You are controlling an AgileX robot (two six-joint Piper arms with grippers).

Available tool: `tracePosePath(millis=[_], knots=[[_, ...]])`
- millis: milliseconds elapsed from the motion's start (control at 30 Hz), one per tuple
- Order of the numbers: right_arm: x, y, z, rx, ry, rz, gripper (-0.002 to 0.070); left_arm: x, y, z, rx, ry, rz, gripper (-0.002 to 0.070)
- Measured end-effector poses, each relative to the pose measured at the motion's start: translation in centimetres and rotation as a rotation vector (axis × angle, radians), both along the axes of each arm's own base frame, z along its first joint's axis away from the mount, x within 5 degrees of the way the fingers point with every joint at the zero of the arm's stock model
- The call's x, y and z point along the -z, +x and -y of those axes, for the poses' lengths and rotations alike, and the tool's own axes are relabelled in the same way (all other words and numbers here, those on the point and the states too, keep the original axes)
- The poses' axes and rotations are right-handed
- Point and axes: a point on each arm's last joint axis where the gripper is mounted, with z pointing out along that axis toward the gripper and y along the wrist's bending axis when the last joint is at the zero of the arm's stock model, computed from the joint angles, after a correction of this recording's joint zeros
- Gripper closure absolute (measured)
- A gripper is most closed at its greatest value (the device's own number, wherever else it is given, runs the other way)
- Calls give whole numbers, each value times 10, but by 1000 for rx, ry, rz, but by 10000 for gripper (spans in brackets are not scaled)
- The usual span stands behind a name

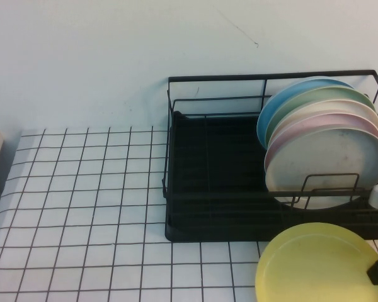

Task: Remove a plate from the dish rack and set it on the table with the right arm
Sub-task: Place the plate from the table

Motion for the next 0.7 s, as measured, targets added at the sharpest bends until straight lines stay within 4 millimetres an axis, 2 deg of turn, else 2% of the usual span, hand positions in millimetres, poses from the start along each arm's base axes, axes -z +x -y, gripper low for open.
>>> tracePosePath(millis=[167,400,533,600,700], knots=[[24,9,1,45,-4,-54,610,0,0,0,0,0,0,678],[28,15,4,74,-39,0,439,0,0,0,0,0,0,678],[22,17,5,90,-49,45,408,0,0,0,0,0,0,678],[14,18,6,99,-55,91,406,0,0,0,0,0,0,678],[-9,16,7,112,-59,199,430,0,0,0,0,0,0,678]])
